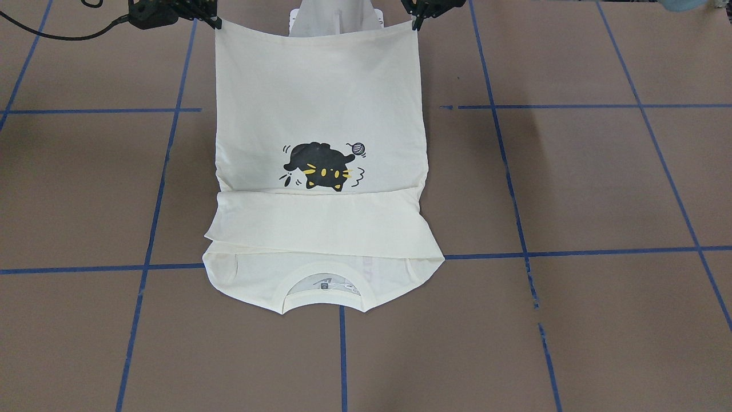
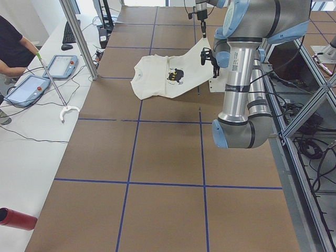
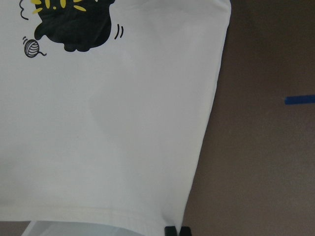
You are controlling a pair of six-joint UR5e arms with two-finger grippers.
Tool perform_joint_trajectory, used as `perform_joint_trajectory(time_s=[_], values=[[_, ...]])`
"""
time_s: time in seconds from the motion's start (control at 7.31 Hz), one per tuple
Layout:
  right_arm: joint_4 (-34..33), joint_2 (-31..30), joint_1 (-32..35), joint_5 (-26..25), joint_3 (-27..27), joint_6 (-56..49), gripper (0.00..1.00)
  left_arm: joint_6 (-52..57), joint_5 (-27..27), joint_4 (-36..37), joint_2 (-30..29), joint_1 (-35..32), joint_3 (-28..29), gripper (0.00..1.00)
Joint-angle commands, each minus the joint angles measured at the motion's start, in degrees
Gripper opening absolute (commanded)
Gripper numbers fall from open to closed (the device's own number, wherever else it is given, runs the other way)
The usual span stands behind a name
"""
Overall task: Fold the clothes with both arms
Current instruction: 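Lift the hem with both grippers and fold it toward the collar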
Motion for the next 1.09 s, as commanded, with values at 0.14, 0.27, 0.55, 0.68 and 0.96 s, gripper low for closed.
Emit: perform_joint_trajectory(time_s=[0.14,0.27,0.55,0.68,0.96], values=[[11.14,1.35,9.88,2.55,-8.95,-1.33,0.00,2.29,-1.26,-0.10,-1.11,-10.32,0.93,0.00],[15.01,1.61,13.32,3.09,-11.77,-0.98,0.00,5.79,-4.23,-0.19,-1.45,-15.32,1.98,0.00],[18.12,4.23,18.95,3.09,-16.95,-1.24,0.00,6.87,-5.05,-0.19,-7.66,-21.85,10.81,0.00],[18.12,8.86,20.98,2.74,-20.81,-0.46,0.00,8.35,-5.05,-0.36,-11.00,-25.36,15.13,0.00],[18.04,14.86,23.97,2.57,-27.32,-0.54,0.00,13.62,-6.71,-3.32,-12.27,-32.65,20.24,0.00]])
